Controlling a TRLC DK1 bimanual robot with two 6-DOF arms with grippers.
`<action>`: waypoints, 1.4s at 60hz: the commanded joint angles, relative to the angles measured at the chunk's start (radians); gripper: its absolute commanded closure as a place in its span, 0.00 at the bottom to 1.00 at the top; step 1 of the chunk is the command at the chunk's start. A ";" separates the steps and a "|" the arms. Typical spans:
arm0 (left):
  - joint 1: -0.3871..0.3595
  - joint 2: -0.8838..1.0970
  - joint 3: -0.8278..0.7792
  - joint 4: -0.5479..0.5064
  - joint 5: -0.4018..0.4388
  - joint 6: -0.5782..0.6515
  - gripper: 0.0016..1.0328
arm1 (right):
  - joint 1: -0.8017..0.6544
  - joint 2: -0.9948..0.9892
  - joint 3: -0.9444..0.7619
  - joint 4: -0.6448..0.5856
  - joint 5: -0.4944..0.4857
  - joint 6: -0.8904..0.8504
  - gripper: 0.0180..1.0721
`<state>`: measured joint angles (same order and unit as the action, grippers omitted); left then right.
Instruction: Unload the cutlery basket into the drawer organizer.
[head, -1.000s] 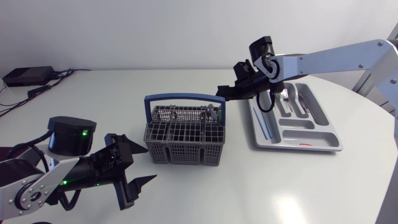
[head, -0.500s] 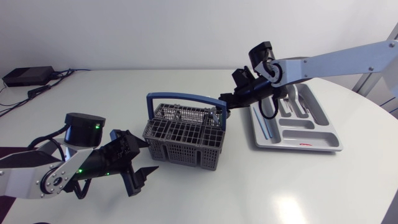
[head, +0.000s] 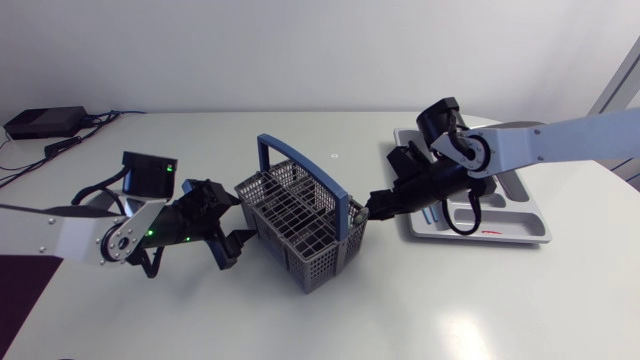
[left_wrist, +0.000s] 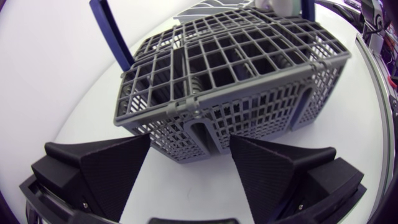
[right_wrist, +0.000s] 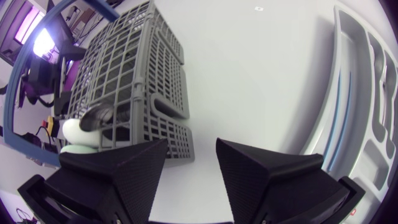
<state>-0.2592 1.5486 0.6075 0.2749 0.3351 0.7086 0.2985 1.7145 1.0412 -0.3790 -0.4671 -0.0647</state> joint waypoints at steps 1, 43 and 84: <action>0.021 0.062 0.074 0.023 0.007 0.014 0.06 | 0.031 -0.056 -0.053 -0.012 -0.005 -0.014 0.44; 0.170 -0.133 0.043 -0.171 0.136 0.100 0.06 | 0.053 -0.029 0.068 -0.003 0.008 -0.024 0.43; -0.218 -0.611 -0.157 -0.560 0.134 0.097 0.06 | 0.024 0.375 0.577 0.072 0.019 0.051 0.43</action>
<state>-0.4431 0.9401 0.4812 -0.2687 0.4633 0.7898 0.3305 2.0380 1.5539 -0.3073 -0.4492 -0.0475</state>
